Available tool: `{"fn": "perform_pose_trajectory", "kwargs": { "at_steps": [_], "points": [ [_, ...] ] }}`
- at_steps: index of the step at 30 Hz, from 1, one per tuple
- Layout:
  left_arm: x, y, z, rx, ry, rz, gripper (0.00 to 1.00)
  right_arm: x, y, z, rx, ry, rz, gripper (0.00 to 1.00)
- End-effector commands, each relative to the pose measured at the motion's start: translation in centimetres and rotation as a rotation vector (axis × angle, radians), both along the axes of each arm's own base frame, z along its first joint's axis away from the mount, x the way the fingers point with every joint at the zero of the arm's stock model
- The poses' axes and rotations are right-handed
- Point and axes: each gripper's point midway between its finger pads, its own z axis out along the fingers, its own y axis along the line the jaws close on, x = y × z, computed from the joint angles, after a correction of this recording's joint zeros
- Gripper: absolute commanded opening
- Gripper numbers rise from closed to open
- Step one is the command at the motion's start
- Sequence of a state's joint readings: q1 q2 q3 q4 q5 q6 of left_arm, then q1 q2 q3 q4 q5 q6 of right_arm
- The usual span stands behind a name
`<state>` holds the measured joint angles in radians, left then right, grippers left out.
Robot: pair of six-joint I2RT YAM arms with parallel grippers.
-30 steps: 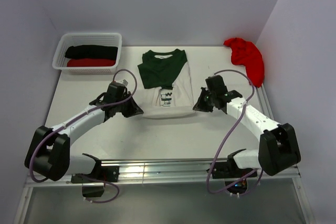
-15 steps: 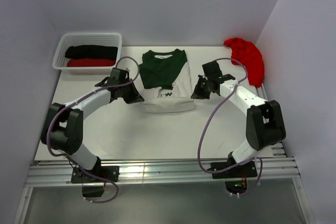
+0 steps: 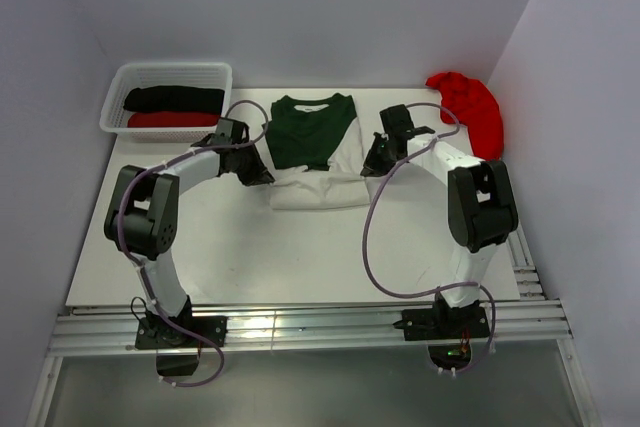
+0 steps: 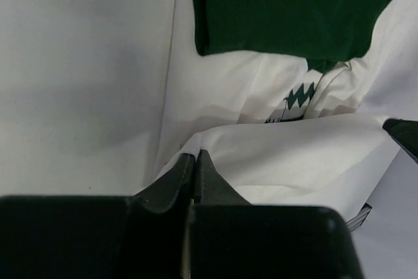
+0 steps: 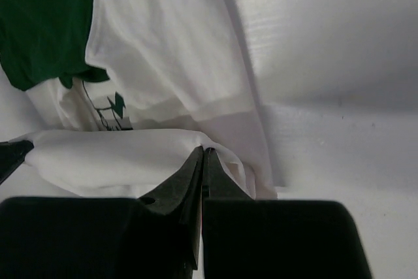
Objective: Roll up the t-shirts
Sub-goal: Roll the tshirt
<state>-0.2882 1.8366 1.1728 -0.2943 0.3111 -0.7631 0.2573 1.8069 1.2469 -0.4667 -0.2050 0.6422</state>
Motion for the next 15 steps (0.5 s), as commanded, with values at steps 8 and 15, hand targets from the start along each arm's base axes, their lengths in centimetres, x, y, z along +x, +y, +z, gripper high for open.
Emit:
{"fn": "perform_pose_trajectory", "kwargs": {
  "at_steps": [8, 15],
  "points": [
    [4.3, 0.1, 2.5, -0.009, -0.157, 0.027, 0.35, 5.4, -1.6, 1.4, -0.021, -0.098, -0.106, 0.11],
    [4.0, 2.2, 7.5, 0.073, -0.274, 0.096, 0.62, 3.7, -2.9, 6.8, -0.037, -0.241, -0.120, 0.49]
  ]
}}
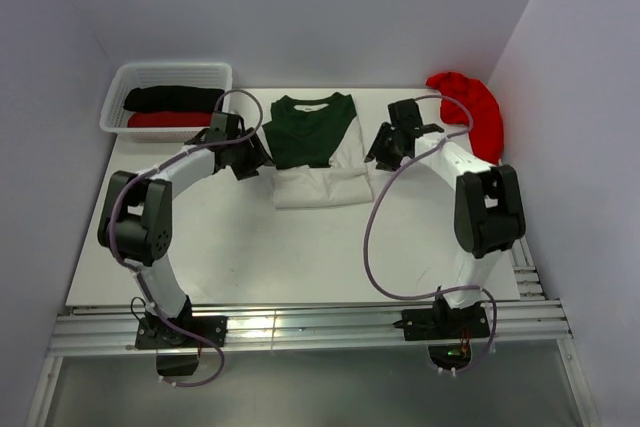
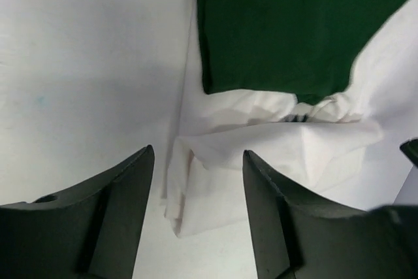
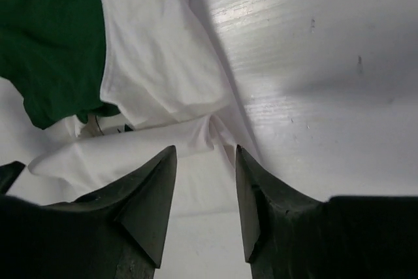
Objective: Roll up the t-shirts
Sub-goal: Roll the tshirt
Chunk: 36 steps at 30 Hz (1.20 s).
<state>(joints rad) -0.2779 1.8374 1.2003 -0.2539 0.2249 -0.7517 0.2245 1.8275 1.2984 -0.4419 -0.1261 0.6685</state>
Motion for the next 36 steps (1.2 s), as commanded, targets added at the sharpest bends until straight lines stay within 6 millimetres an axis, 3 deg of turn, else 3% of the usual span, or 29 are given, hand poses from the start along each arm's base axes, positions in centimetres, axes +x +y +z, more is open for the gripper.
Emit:
{"fn": "perform_pose_trajectory", "kwargs": {
  "at_steps": [1, 2, 4, 5, 6, 8, 9, 10, 12, 13, 19, 27, 33, 36],
  "points": [
    [1.2, 1.0, 7.3, 0.037, -0.202, 0.042, 0.62, 0.6, -0.8, 6.5, 0.006, -0.208, -0.008, 0.46],
    [0.7, 0.5, 8.6, 0.052, -0.236, 0.038, 0.62, -0.4, -0.5, 6.0, 0.013, -0.204, 0.018, 0.39],
    [-0.2, -0.8, 9.3, 0.033, -0.248, 0.017, 0.59, -1.0, 1.4, 7.2, 0.092, -0.251, 0.085, 0.30],
    [-0.8, -2.1, 9.9, -0.011, -0.255, -0.018, 0.58, -1.7, 1.9, 6.5, 0.112, -0.237, 0.102, 0.24],
    [-1.8, -3.5, 9.5, -0.038, -0.242, -0.050, 0.57, -1.5, 2.8, 6.7, 0.146, -0.255, 0.122, 0.11],
    [-2.1, -5.4, 9.8, -0.117, -0.259, -0.080, 0.53, -2.8, 5.6, 6.4, 0.255, -0.234, 0.217, 0.02],
    [-3.0, -6.8, 9.4, -0.149, -0.241, -0.123, 0.51, -3.1, 6.6, 6.0, 0.309, -0.212, 0.232, 0.00],
    [-3.3, -7.6, 9.2, -0.175, -0.231, -0.139, 0.49, -2.7, 7.8, 6.8, 0.361, -0.255, 0.266, 0.00],
    [-3.9, -9.5, 8.4, -0.231, -0.212, -0.203, 0.47, -3.9, 9.7, 6.4, 0.463, -0.219, 0.313, 0.00],
    [-4.0, -9.9, 8.0, -0.250, -0.200, -0.210, 0.46, -3.4, 10.4, 7.0, 0.495, -0.265, 0.335, 0.00],
    [-3.9, -11.2, 5.1, -0.326, -0.191, -0.236, 0.45, -3.4, 12.9, 6.1, 0.661, -0.271, 0.379, 0.00],
    [-2.3, -9.9, 0.8, -0.279, -0.200, -0.164, 0.45, -1.1, 12.9, 1.2, 0.676, -0.220, 0.312, 0.00],
    [-1.1, -6.5, -1.5, -0.258, -0.177, -0.097, 0.44, 1.2, 8.2, -3.0, 0.603, -0.148, 0.157, 0.00],
    [-1.2, -6.0, -1.9, -0.251, -0.176, -0.092, 0.45, 1.8, 6.0, -4.0, 0.597, -0.148, 0.089, 0.00]
  ]
}}
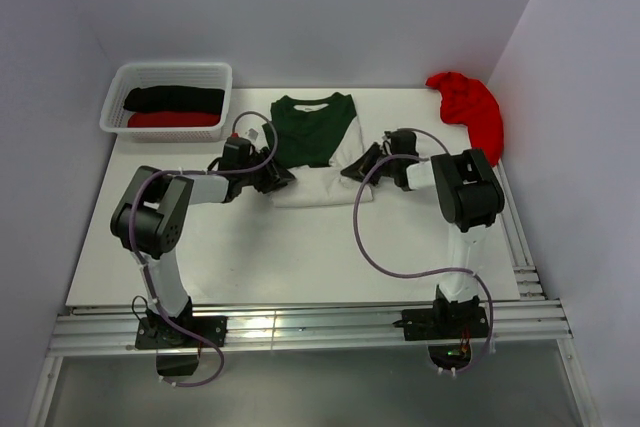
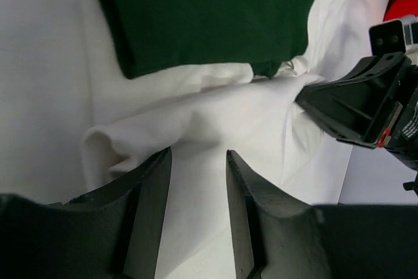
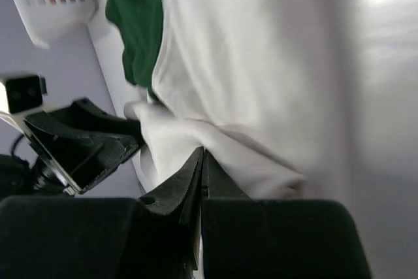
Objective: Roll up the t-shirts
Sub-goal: Roll the tshirt
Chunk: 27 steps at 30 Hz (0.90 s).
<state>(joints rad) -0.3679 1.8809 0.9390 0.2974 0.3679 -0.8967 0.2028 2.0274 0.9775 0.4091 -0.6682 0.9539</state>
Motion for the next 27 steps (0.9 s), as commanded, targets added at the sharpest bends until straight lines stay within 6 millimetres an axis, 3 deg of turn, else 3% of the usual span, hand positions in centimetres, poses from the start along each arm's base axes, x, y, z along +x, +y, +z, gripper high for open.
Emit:
{"fn": "perform_pose_trajectory", "kwargs": {
  "at_steps": [1, 7, 8, 10, 11, 12, 13, 14, 16, 17, 19, 20, 22, 24, 25, 27],
  "points": [
    [0.7, 0.6, 0.1, 0.000, -0.046, 0.011, 0.45, 2.5, -2.5, 0.5, -0.002, -0.056, -0.084, 0.00],
    [1.0, 1.3, 0.9, 0.061, -0.086, 0.010, 0.48, 3.0, -5.2, 2.0, -0.032, -0.103, -0.129, 0.00],
    [1.0, 1.4, 2.3, 0.057, -0.120, 0.008, 0.49, 2.4, -5.4, 1.9, -0.044, -0.104, -0.129, 0.00],
    [0.5, 1.7, 3.3, 0.074, -0.161, -0.004, 0.55, 1.9, -5.5, 4.3, -0.057, -0.188, -0.123, 0.07],
    [0.4, 1.9, 5.2, 0.071, -0.209, -0.003, 0.57, 0.8, -5.8, 4.1, -0.073, -0.196, -0.117, 0.11],
    [-0.3, 2.2, 5.3, 0.080, -0.217, -0.005, 0.59, 0.4, -5.9, 6.5, -0.081, -0.268, -0.119, 0.19],
    [-0.8, 2.4, 6.0, 0.093, -0.245, -0.014, 0.62, 0.0, -6.2, 6.8, -0.120, -0.279, -0.135, 0.23],
    [-1.5, 2.8, 7.3, 0.103, -0.282, -0.003, 0.64, -0.9, -6.5, 8.5, -0.167, -0.351, -0.126, 0.29],
    [-2.6, 3.3, 8.0, 0.130, -0.308, -0.002, 0.71, -2.1, -6.6, 8.9, -0.261, -0.379, -0.139, 0.31],
    [-3.2, 3.4, 9.6, 0.121, -0.351, 0.002, 0.74, -3.0, -6.8, 10.3, -0.307, -0.446, -0.138, 0.33],
    [-4.9, 3.6, 9.2, 0.134, -0.354, 0.002, 0.78, -4.3, -6.6, 10.8, -0.363, -0.486, -0.139, 0.33],
    [-5.5, 3.7, 10.6, 0.119, -0.397, 0.005, 0.79, -5.5, -6.2, 11.3, -0.400, -0.536, -0.139, 0.33],
    [-7.1, 4.1, 9.6, 0.138, -0.396, 0.015, 0.82, -6.4, -6.1, 11.8, -0.435, -0.582, -0.178, 0.33],
    [-8.5, 4.5, 9.6, 0.150, -0.420, 0.037, 0.82, -7.9, -6.0, 11.1, -0.487, -0.608, -0.227, 0.34],
    [-8.9, 4.7, 9.7, 0.148, -0.426, 0.052, 0.82, -7.8, -6.4, 11.8, -0.497, -0.661, -0.284, 0.35],
    [-10.0, 5.2, 10.0, 0.137, -0.469, 0.085, 0.83, -9.7, -6.1, 10.5, -0.533, -0.696, -0.280, 0.42]
  ]
}}
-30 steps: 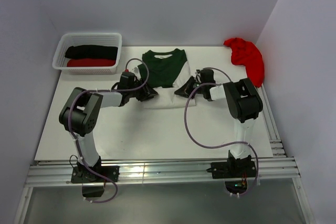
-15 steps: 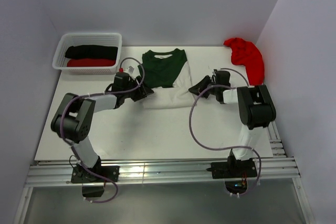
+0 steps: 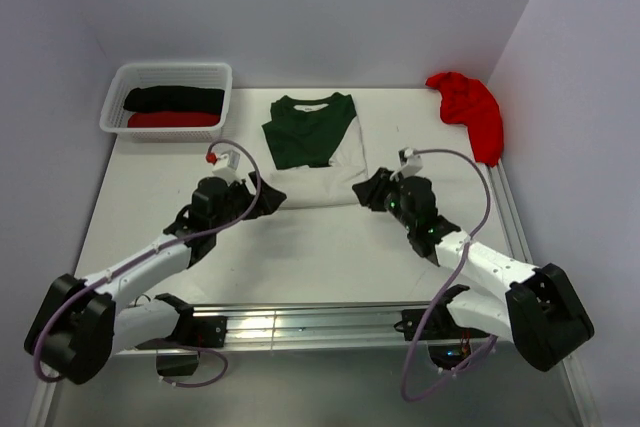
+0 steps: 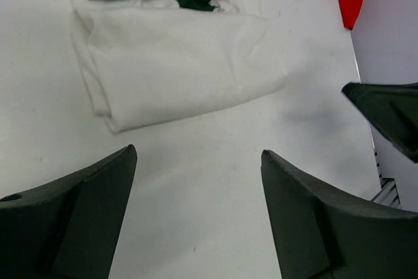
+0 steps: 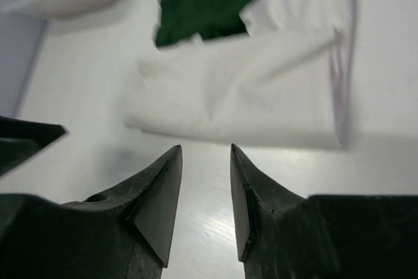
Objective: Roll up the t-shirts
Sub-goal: Roll the tshirt
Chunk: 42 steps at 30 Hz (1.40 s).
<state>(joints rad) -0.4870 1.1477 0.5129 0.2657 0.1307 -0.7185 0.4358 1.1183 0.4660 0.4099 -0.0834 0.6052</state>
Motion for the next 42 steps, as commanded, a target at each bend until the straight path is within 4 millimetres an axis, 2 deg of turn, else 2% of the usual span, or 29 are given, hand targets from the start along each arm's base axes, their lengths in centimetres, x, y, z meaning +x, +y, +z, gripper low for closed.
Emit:
{"fn": "perform_pose_trajectory", "kwargs": {
  "at_steps": [1, 2, 3, 4, 5, 6, 8, 9, 11, 12, 13, 15, 16, 18, 19, 20, 23, 24, 28, 30, 34, 36, 42],
  "points": [
    [-0.6, 1.4, 1.2, -0.012, -0.101, 0.085, 0.83, -0.4, -2.7, -1.9, -0.127, -0.052, -0.162, 0.43],
    [-1.4, 1.6, -0.1, -0.007, -0.086, 0.079, 0.83, -0.4, -3.1, -2.0, -0.145, -0.032, -0.178, 0.45],
    [-1.6, 1.4, 0.3, -0.032, -0.111, 0.077, 0.84, -0.8, -3.9, -3.3, -0.184, 0.035, -0.211, 0.49],
    [-1.4, 2.0, 0.2, -0.033, -0.123, 0.111, 0.84, -0.8, -3.1, -2.9, -0.165, 0.033, -0.175, 0.72],
    [-1.8, 2.1, -0.9, -0.026, -0.116, 0.112, 0.84, -0.9, -2.6, -3.0, -0.184, 0.010, -0.125, 1.00],
    [-1.9, 2.1, -1.1, -0.029, -0.117, 0.118, 0.84, -1.1, -2.1, -3.0, -0.171, 0.001, -0.104, 1.00],
    [-1.9, 2.0, -2.0, -0.024, -0.123, 0.121, 0.84, -1.1, -2.7, -4.4, -0.145, 0.025, -0.152, 0.88],
    [-1.8, 2.0, -2.3, -0.015, -0.123, 0.123, 0.84, -0.8, -2.7, -4.2, -0.130, 0.000, -0.163, 0.86],
    [-1.5, 1.9, -3.3, 0.009, -0.123, 0.128, 0.84, -1.0, -3.1, -6.3, -0.154, 0.032, -0.180, 0.87],
    [-1.3, 2.0, -3.6, 0.024, -0.129, 0.132, 0.84, -0.8, -3.2, -6.5, -0.156, 0.027, -0.192, 0.86],
    [-1.0, 2.0, -3.7, 0.028, -0.140, 0.138, 0.83, -0.9, -3.4, -7.8, -0.178, 0.046, -0.204, 0.83],
    [-0.9, 2.3, -4.1, 0.046, -0.159, 0.148, 0.83, -0.6, -3.2, -8.0, -0.166, 0.029, -0.216, 0.80],
    [-0.9, 2.5, -4.6, 0.057, -0.158, 0.151, 0.83, -0.6, -3.3, -8.9, -0.188, 0.045, -0.224, 0.78],
    [-0.6, 2.6, -4.4, 0.062, -0.180, 0.160, 0.83, -0.1, -3.0, -9.1, -0.213, 0.047, -0.227, 0.75],
    [-0.4, 2.6, -4.8, 0.072, -0.175, 0.162, 0.81, 0.3, -2.9, -9.1, -0.220, 0.058, -0.247, 0.69],
    [-0.3, 2.5, -4.7, 0.071, -0.185, 0.163, 0.81, 0.4, -3.1, -9.3, -0.238, 0.059, -0.272, 0.67],
    [0.3, 2.5, -5.7, 0.095, -0.180, 0.170, 0.78, 0.7, -2.7, -9.7, -0.242, 0.048, -0.273, 0.66],
    [0.4, 2.4, -5.4, 0.088, -0.190, 0.168, 0.77, 0.8, -2.7, -9.5, -0.240, 0.042, -0.278, 0.66],
    [1.0, 1.9, -6.2, 0.101, -0.181, 0.157, 0.76, 1.6, -3.1, -9.6, -0.273, 0.052, -0.323, 0.59],
    [1.2, 1.8, -6.3, 0.108, -0.177, 0.159, 0.75, 2.1, -3.4, -9.5, -0.281, 0.056, -0.356, 0.58],
    [1.7, 1.6, -6.2, 0.115, -0.185, 0.157, 0.76, 2.6, -3.4, -10.7, -0.310, 0.084, -0.371, 0.56],
    [1.8, 1.4, -6.2, 0.125, -0.186, 0.146, 0.76, 2.8, -3.2, -10.9, -0.319, 0.083, -0.365, 0.53],
    [2.2, 1.1, -6.3, 0.136, -0.189, 0.139, 0.75, 3.1, -3.2, -11.0, -0.319, 0.089, -0.367, 0.52]
  ]
}}
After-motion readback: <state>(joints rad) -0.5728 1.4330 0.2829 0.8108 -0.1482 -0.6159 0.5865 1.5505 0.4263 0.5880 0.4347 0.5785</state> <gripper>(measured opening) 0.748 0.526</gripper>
